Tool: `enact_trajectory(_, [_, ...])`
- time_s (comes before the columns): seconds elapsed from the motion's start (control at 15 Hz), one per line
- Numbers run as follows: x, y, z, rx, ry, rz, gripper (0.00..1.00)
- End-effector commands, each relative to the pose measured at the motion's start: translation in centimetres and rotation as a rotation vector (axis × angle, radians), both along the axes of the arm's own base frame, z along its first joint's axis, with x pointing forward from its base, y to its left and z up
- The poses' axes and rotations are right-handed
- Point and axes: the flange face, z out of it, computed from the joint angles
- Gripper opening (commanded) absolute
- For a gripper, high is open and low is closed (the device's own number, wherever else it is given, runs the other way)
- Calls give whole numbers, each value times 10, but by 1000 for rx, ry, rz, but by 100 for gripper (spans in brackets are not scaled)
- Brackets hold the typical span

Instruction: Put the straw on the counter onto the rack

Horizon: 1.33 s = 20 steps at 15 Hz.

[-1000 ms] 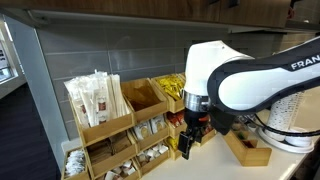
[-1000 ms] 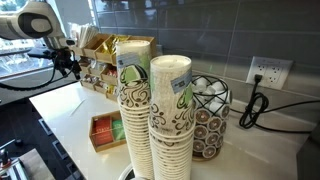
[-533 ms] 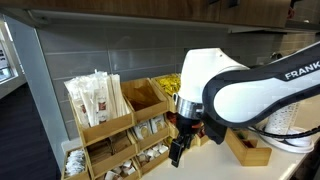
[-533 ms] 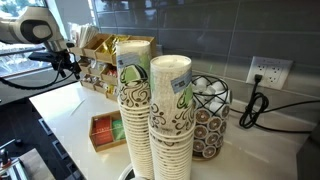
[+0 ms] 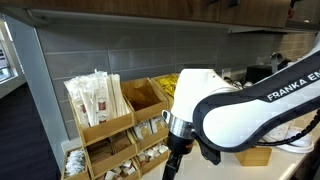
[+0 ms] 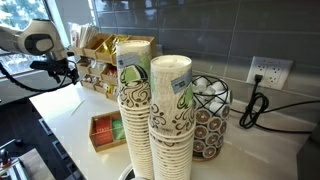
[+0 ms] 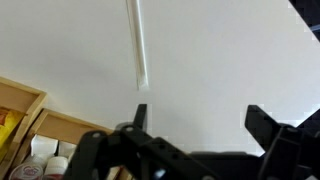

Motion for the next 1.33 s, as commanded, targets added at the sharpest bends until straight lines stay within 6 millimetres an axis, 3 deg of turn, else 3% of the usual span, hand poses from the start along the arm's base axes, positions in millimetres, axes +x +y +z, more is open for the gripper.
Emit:
enact_trajectory(0.0, [0, 0, 1, 0, 0, -1, 100])
enact_trajectory(0.4, [-9, 14, -47, 31, -3, 179, 100])
enact_trajectory(0.93, [-3, 1, -96, 19, -86, 134, 100])
enact_trajectory(1.13, [3, -3, -107, 13, -114, 120, 100])
enact_trajectory(1.27, [8, -7, -111, 1, -137, 113, 95])
